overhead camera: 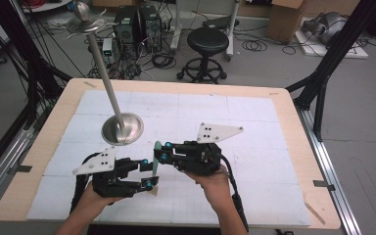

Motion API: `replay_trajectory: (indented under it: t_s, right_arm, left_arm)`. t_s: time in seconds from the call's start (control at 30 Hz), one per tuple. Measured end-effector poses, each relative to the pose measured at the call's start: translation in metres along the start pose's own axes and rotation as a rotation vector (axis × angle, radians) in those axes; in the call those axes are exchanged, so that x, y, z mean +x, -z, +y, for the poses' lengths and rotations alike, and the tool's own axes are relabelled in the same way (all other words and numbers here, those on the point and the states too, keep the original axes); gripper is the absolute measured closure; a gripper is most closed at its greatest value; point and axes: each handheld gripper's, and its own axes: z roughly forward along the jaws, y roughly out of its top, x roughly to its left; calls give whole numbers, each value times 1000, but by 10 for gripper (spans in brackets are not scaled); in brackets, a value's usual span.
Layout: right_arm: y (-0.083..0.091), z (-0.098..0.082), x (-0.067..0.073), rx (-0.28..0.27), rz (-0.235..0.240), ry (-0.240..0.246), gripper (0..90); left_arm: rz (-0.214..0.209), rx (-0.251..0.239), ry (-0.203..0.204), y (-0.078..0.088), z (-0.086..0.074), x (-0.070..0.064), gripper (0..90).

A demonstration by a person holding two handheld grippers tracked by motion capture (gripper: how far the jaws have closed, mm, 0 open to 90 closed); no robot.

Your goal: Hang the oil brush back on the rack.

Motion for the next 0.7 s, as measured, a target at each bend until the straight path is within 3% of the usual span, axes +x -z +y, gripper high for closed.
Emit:
replay_trajectory:
  t_s: [0.13,0.23,0.33,0.37,0.5,0.6,0.7]
  right_arm:
    - [-1,-4,-2,-7,57,14,829]
    - [-3,-6,0,-2,81,9,829]
    - [-4,-6,-1,-11,68,3,818]
    - [-4,-6,-1,-21,59,0,745]
    - [6,-6,0,-104,-16,-2,555]
    - [20,-8,4,-141,-87,16,460]
    - [38,-15,7,-138,-213,48,334]
  left_arm:
    - [-18,9,9,-2,-1,2,646]
    - [-24,10,9,-3,-1,3,747]
    - [-10,3,-4,-3,-1,2,830]
    - [-2,5,-6,-2,-1,2,833]
    - [47,2,-13,0,0,5,835]
    - [91,-2,-3,3,1,8,836]
    - [146,-15,13,9,4,13,837]
